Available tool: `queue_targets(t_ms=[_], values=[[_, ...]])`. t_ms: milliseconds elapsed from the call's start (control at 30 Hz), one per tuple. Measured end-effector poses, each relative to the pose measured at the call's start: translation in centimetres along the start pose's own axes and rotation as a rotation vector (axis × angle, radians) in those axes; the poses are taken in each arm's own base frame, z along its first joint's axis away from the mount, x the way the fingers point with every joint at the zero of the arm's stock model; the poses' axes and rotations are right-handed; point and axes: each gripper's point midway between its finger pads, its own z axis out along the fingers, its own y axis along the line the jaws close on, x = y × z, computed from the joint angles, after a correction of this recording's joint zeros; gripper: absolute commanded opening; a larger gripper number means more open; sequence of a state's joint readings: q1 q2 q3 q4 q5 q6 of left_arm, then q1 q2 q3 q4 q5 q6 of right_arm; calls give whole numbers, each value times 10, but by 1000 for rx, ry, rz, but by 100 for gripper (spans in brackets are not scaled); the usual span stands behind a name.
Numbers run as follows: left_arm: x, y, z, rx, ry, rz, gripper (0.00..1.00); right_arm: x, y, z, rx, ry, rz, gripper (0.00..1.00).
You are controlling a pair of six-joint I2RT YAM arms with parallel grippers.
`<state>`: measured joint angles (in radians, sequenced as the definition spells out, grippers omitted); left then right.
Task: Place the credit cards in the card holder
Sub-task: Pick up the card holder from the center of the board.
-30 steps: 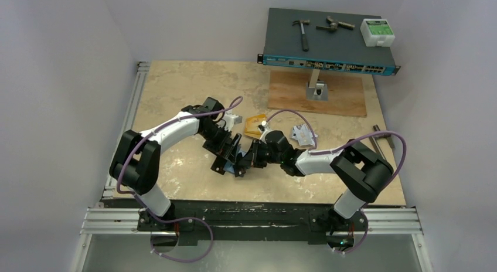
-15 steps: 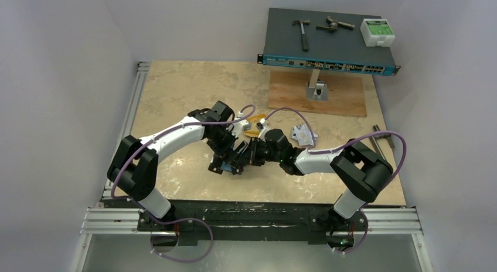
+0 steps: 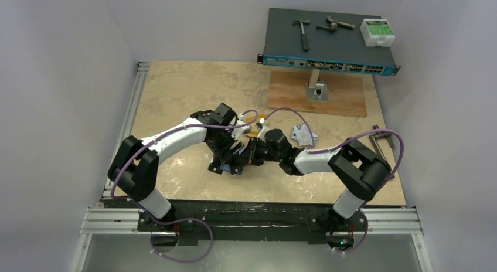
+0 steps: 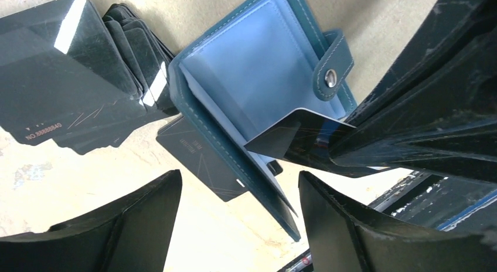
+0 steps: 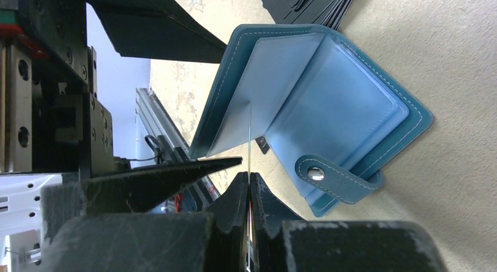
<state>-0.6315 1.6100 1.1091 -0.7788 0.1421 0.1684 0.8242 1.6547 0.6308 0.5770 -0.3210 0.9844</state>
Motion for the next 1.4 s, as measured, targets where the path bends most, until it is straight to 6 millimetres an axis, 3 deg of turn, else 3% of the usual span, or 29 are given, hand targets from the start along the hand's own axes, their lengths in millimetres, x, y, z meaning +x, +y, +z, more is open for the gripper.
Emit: queue_targets(t_ms=[500,667,867,967,1133,1400], values=[[7,4,3,-4,33,-39,37,4,-2,-2,-8,8,3,0],[14,4,12,38,68,-107,34,11,-10,-4,6,18,8,0],[18,-1,21,146,90,-231,8,25,-27,-10,42,41,32,0],[11,-6,20,229,72,-293,1,32,-34,-16,57,49,47,0],[-1,-22,12,369,28,-338,0,36,-35,-34,52,33,57,0],[-28,-60,-9,635,-51,-398,0,18,-8,-69,-22,-90,41,0]])
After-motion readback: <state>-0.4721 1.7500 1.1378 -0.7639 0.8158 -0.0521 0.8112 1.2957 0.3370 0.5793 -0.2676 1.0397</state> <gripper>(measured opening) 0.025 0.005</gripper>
